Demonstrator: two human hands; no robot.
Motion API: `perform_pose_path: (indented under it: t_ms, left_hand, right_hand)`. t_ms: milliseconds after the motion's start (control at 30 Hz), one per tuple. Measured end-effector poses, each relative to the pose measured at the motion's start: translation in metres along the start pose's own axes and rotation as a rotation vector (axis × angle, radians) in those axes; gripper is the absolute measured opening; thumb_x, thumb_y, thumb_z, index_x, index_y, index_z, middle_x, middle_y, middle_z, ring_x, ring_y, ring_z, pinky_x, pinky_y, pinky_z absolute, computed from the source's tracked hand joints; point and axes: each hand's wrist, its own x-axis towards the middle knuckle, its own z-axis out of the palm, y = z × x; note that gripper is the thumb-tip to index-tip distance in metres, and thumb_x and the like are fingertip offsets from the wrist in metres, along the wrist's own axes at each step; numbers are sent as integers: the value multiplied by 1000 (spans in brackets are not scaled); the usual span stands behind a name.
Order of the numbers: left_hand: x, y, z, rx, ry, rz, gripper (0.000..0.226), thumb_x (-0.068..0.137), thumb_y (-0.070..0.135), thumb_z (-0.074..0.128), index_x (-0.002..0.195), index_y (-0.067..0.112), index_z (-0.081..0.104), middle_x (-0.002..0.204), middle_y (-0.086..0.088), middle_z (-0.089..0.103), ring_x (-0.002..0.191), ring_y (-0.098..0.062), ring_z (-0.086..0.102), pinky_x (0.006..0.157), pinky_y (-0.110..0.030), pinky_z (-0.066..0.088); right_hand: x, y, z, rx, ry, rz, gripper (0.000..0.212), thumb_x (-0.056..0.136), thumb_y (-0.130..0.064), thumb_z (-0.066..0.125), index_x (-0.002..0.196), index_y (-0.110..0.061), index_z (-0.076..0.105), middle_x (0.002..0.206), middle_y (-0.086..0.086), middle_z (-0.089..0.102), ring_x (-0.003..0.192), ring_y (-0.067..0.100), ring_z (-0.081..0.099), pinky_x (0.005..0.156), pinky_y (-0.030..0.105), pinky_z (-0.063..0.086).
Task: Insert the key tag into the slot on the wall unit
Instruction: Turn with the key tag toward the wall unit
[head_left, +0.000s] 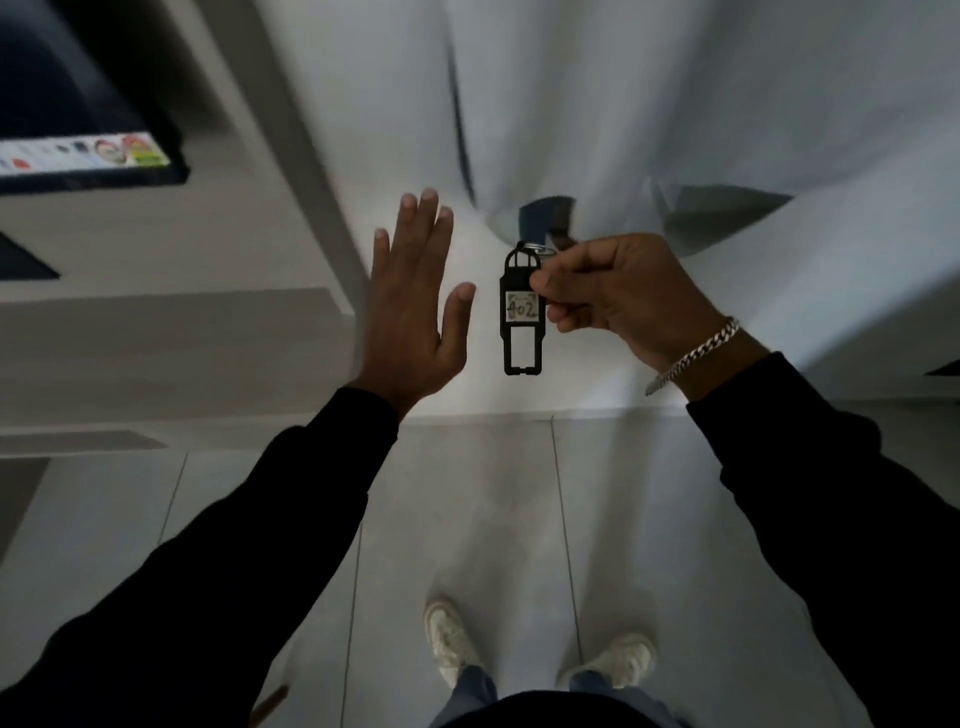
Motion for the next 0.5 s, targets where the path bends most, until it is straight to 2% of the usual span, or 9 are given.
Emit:
perform_pose_path:
  t_ms: [200,367,500]
  left_hand:
    - [38,101,55,-35,27,91,60,102,28,35,151,-5,30,163,-27,24,155,-41,14,127,-58,8]
    - [75,184,112,-73,34,149,62,102,32,36,153,-3,28,164,-25,23,155,-39,13,127,-55,6]
    - [108,243,161,-115,10,225,64,102,32,37,154,-4,26,164,-25,21,155,-38,10,127,-58,6]
  right_hand:
    - [-51,-7,-112,-5,86,-56,11,78,-5,76,86,1,71,71,13,68,57,19,63,55,22,58]
    - [-91,-17,-208,-2,186,-85,16,79,-2,74,92,7,69,75,18,66,59,21,61,55,23,58]
    - [-114,-21,-283,-13,290,-103,11,80,-3,74,88,3,70,75,18,65,60,21,60,55,22,58]
